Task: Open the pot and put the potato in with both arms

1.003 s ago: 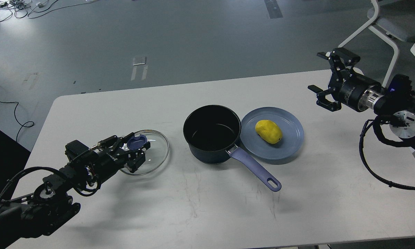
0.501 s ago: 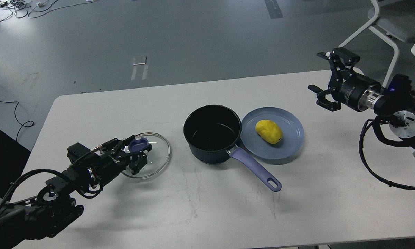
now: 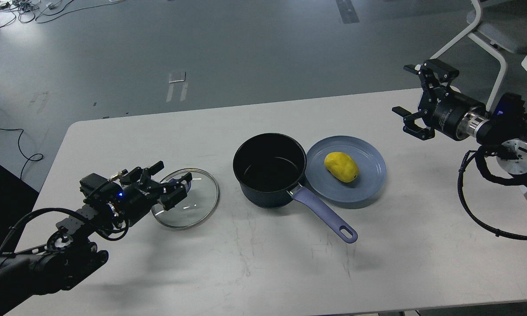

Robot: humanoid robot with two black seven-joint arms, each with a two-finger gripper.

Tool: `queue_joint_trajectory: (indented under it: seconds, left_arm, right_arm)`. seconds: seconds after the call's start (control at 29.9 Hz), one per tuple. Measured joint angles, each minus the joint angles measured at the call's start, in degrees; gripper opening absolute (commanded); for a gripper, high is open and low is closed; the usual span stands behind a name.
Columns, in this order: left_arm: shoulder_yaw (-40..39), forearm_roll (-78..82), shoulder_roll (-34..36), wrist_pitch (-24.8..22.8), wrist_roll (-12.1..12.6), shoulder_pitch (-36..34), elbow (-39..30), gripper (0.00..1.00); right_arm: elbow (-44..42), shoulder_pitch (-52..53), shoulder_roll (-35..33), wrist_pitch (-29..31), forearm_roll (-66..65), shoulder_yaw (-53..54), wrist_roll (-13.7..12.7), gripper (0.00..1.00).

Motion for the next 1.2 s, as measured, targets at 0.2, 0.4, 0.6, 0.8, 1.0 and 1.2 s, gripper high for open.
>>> queue_joint_trajectory:
  seconds: [0.2, 0.4, 0.6, 0.8, 1.0, 1.2]
  left_arm:
    - [-0.35, -24.15, 0.05, -0.24, 0.0, -12.25, -1.42, 0.98]
    - [-1.62, -54.19, -2.91, -10.92, 0.23, -20.04, -1.53, 0.98]
    - [-6.73, -67.48, -5.39, -24.26, 14.16, -23.45, -1.44, 0.98]
    - [-13.94, -68.48, -9.79, -33.62, 23.09, -22.0, -2.19, 0.98]
    - [-14.73, -68.78, -12.58, -35.94, 25.95, -19.88, -2.17, 0.98]
    - [-14.73, -68.46, -12.88, -36.59, 25.9, -17.64, -2.17, 0.98]
  right_arm:
    - [2.31, 0.77, -0.03, 0.03, -22.28, -0.26, 6.88, 1.0]
    - [4.99, 1.73, 0.03, -2.44, -47.84, -4.37, 12.78, 1.0]
    - [2.06, 6.67, 0.72, -11.07, -64.43, -19.02, 15.42, 1.0]
    - [-3.74, 7.72, 4.33, -14.83, -71.81, -25.79, 17.33, 0.96]
    - [-8.07, 9.42, 6.85, -14.98, -74.13, -28.87, 17.57, 0.94]
    - [-12.47, 10.97, 10.33, -15.3, -74.7, -33.99, 18.19, 0.84]
